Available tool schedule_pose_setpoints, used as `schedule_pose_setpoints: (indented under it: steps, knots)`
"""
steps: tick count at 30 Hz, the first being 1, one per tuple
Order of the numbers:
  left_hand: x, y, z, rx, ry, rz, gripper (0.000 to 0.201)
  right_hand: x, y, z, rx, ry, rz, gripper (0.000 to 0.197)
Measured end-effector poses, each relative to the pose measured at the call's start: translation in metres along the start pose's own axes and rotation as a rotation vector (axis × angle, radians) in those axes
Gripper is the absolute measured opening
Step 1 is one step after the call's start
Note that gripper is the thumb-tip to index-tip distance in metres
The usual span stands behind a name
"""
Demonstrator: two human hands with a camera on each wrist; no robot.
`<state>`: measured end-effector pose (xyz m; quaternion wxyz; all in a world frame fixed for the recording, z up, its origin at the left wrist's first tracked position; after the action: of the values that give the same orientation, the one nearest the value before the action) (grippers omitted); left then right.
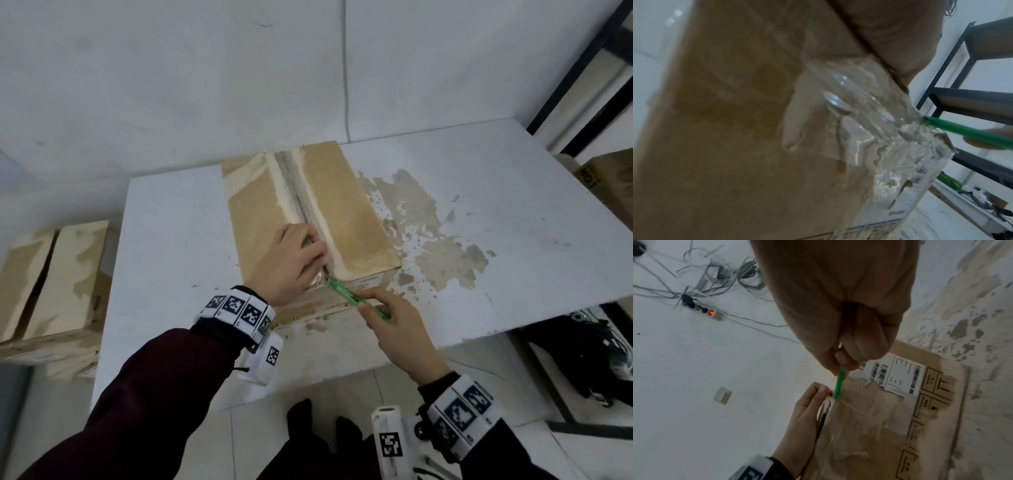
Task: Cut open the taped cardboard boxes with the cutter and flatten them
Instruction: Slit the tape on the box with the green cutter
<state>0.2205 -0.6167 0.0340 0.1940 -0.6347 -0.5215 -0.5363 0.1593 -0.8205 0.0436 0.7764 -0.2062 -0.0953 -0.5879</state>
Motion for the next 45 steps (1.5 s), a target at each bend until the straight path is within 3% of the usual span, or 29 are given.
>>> schedule_pose_setpoints:
  steps: [5, 9, 13, 15, 19, 26, 31, 37, 41, 45]
  knots:
    - [-0.002, 0.001, 0.0, -0.018, 0.011, -0.002, 0.027, 0.004, 0.003, 0.004, -0.022, 0.035, 0.034, 0.02]
    - [-0.004, 0.007, 0.001, 0.068, -0.008, 0.017, 0.031, -0.002, -0.009, 0.01, 0.023, 0.036, 0.071, 0.017]
    - [-0.003, 0.008, 0.002, 0.086, -0.03, 0.002, 0.033, 0.012, -0.012, 0.008, 0.033, 0.027, -0.106, 0.017]
    - [-0.002, 0.007, 0.001, 0.078, -0.033, -0.001, 0.036, 0.013, -0.005, 0.008, 0.033, -0.023, -0.111, 0.018]
    - [0.001, 0.006, -0.002, 0.074, -0.041, -0.011, 0.037, 0.004, 0.007, 0.008, 0.025, -0.06, -0.075, 0.017]
    - [0.003, 0.005, 0.002, 0.081, -0.063, -0.012, 0.034, -0.007, 0.007, 0.01, -0.078, 0.081, 0.02, 0.017]
    - [0.005, 0.014, -0.002, 0.114, -0.132, -0.068, 0.031, -0.008, -0.004, 0.019, -0.086, 0.128, 0.176, 0.019]
    - [0.0, 0.014, -0.002, 0.111, 0.034, 0.021, 0.038, 0.035, -0.015, 0.01, 0.121, -0.255, -0.134, 0.022]
    - [0.001, 0.026, -0.015, 0.254, 0.201, 0.094, 0.034, 0.032, -0.013, 0.016, 0.242, -0.455, -0.124, 0.028]
    - [-0.004, 0.029, -0.015, 0.537, 0.044, 0.059, 0.023, 0.019, -0.009, 0.014, 0.273, -0.602, -0.063, 0.031]
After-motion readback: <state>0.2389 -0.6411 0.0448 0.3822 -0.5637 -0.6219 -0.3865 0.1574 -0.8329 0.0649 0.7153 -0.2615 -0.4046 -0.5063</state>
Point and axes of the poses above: each hand's wrist, its own y-axis towards the middle knuckle, its own x-axis out of the back of the hand, z = x × y, the point moved 2 cm from there along y, towards the middle knuckle
